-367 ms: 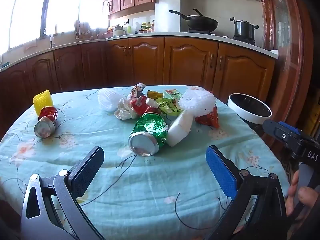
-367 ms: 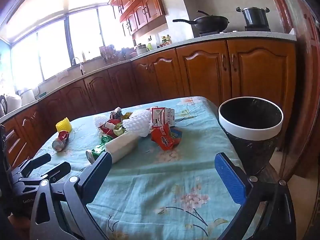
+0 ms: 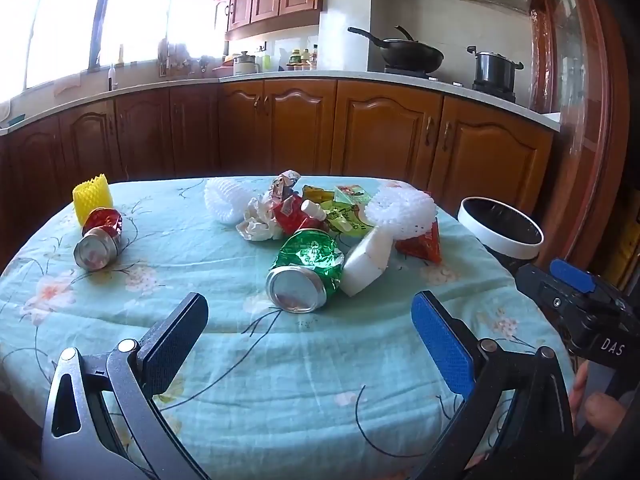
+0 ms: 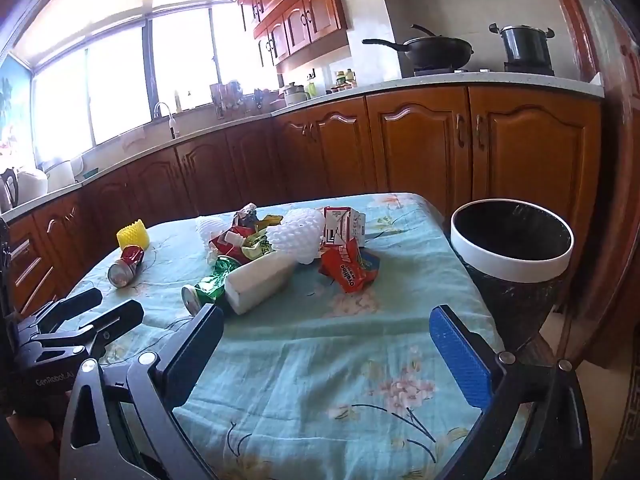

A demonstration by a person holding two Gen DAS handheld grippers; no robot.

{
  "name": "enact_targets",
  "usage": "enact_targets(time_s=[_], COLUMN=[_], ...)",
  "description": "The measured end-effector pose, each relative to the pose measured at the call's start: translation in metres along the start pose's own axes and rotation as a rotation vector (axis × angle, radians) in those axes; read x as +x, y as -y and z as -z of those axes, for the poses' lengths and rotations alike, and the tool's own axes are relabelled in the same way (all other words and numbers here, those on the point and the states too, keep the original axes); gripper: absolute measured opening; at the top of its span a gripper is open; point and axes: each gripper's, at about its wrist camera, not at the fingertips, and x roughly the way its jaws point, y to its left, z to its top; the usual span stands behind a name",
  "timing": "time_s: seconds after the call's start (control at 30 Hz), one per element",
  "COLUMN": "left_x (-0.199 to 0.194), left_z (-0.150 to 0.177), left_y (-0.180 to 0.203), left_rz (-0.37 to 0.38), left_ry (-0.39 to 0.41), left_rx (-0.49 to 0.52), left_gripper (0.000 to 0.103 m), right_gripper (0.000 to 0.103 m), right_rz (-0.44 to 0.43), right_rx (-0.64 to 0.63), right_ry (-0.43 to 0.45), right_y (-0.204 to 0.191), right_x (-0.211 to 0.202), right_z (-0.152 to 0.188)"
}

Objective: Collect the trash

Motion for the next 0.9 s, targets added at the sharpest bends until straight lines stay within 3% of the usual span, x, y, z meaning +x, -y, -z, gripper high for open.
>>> enact_targets(time_s=[0.9], left_x=[-0.001], left_z=[-0.001], left_y=[-0.001], left_rz=[-0.012], left_ry=[0.009], left_rx=[0.004], left_gripper=[0.103], right_gripper=[0.102], right_rz=[-0.013], right_rx=[0.016], right_ry=[-0.007], right_y=[0.030], right_x=[0.013], right_z=[-0.009])
